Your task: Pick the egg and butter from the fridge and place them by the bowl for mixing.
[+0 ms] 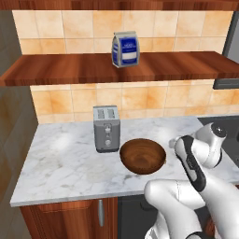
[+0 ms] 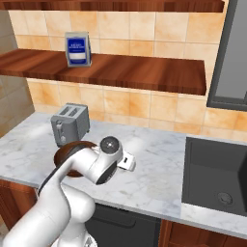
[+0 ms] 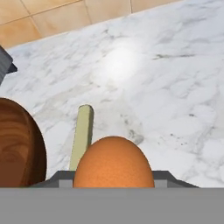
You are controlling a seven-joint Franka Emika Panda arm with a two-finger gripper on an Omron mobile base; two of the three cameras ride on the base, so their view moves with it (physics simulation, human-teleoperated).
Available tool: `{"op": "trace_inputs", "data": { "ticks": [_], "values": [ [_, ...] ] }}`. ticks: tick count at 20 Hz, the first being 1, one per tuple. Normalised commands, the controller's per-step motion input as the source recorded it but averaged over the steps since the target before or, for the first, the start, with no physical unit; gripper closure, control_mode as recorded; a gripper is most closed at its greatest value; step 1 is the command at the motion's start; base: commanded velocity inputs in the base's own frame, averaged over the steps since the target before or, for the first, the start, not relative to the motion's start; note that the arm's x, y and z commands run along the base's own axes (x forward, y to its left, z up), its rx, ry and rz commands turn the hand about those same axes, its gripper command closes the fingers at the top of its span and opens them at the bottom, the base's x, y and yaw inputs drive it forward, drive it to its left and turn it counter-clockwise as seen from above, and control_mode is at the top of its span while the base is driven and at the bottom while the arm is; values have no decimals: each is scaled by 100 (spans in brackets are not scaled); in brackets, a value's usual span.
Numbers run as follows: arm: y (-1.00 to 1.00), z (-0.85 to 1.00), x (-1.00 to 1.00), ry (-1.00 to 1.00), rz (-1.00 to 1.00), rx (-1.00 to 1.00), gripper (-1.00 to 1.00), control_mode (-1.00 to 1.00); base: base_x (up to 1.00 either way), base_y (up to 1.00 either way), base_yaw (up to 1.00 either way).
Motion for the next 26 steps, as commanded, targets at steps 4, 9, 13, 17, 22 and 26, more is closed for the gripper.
{"op": "trace_inputs", "data": {
  "ticks": [4,9,13,17,22,26],
  "values": [
    [1,-46,22,10,0,0,100,-100,0,0,0],
    [0,-41,10,5,0,0,100,-100,0,0,0],
    [4,-31,12,6,0,3,100,-100,0,0,0],
    [5,-26,12,3,0,7,100,-100,0,0,0],
    [7,-20,13,1,0,10,100,-100,0,0,0],
    [9,-21,17,1,0,6,100,-100,0,0,0]
  ]
}}
